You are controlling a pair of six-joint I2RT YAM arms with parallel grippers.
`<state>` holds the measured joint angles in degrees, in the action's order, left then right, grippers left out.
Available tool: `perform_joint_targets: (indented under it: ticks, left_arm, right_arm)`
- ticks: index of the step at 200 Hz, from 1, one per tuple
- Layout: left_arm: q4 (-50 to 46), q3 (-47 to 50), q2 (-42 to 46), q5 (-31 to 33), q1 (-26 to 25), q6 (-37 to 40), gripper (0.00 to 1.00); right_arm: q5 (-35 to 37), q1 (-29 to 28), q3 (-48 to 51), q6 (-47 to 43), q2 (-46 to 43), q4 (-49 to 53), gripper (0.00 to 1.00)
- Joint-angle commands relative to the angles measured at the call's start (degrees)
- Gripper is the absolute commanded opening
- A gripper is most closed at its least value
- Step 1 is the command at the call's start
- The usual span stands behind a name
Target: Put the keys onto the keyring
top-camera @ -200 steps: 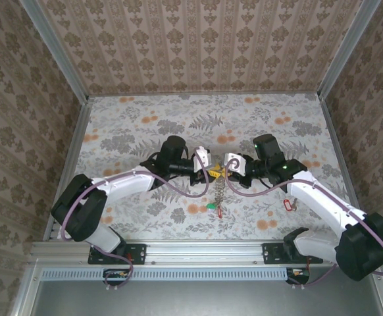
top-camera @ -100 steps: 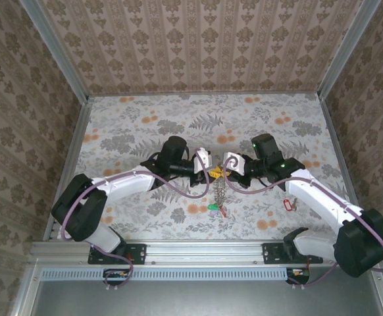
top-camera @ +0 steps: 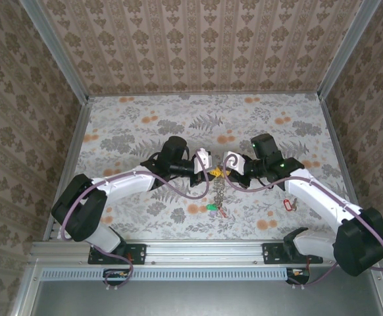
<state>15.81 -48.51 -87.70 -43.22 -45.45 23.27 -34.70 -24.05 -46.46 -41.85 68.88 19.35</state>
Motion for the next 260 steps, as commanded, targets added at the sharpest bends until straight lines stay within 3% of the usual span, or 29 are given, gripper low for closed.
perform_joint_targets:
  ticks: [1,44,93,174,210,234,260]
  left_arm:
    - [5.0,1.4,0.8,-1.0,-0.3,-1.3,0.0]
    - [17.7,5.4,2.2,-0.4,0.8,-6.5,0.0]
    - [13.0,7.2,6.5,18.4,-5.0,11.4,0.0]
    - [20.7,11.7,8.5,28.7,-8.8,19.2,0.0]
    - [21.7,12.7,9.6,29.9,-9.0,20.2,0.0]
    - [20.8,13.0,10.1,29.8,-8.9,20.0,0.0]
    - [18.2,12.0,10.4,29.6,-8.4,16.5,0.0]
  right_arm:
    - [-0.9,-0.2,0.9,1.5,-3.1,-7.8,0.12]
    - [3.2,0.8,9.6,1.2,-9.1,-16.4,0.23]
    - [7.4,2.1,16.9,7.0,-15.3,-26.4,0.25]
    - [13.4,3.1,21.3,12.1,-19.7,-30.2,0.26]
    - [17.3,3.2,22.3,15.1,-21.4,-31.5,0.26]
    - [23.5,3.2,21.9,21.0,-22.6,-31.3,0.3]
    - [41.4,4.3,16.8,39.3,-22.1,-22.9,0.37]
